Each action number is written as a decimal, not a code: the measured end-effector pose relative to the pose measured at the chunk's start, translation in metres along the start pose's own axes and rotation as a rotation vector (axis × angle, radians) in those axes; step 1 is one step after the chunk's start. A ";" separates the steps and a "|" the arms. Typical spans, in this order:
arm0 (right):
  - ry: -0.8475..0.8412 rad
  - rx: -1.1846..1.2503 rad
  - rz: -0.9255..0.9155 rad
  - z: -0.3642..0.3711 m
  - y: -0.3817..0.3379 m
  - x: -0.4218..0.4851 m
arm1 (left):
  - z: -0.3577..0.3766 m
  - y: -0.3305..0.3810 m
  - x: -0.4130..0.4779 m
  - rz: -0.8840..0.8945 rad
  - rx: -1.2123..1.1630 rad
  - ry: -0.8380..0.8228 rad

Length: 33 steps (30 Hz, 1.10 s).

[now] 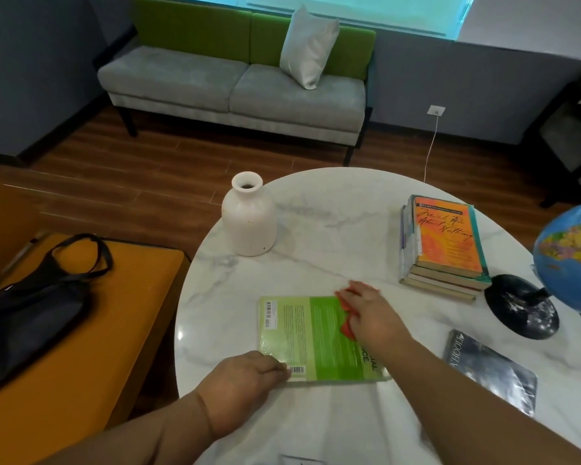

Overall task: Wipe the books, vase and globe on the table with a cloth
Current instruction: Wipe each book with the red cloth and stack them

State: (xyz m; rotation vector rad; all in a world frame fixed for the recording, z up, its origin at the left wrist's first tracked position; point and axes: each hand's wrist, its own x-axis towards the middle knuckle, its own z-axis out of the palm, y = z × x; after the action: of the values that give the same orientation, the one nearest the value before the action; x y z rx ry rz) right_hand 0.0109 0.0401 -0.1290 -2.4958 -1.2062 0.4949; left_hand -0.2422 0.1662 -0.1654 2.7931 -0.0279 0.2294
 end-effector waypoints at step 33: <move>0.109 1.159 0.464 -0.094 -0.014 -0.088 | -0.142 0.018 0.111 -0.684 -0.234 0.256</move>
State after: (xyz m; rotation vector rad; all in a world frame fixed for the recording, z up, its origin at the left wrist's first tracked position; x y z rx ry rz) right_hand -0.0083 -0.0342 -0.0254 -1.6788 -0.1173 0.8385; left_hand -0.1560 0.1970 -0.0092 2.3529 0.8786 0.3726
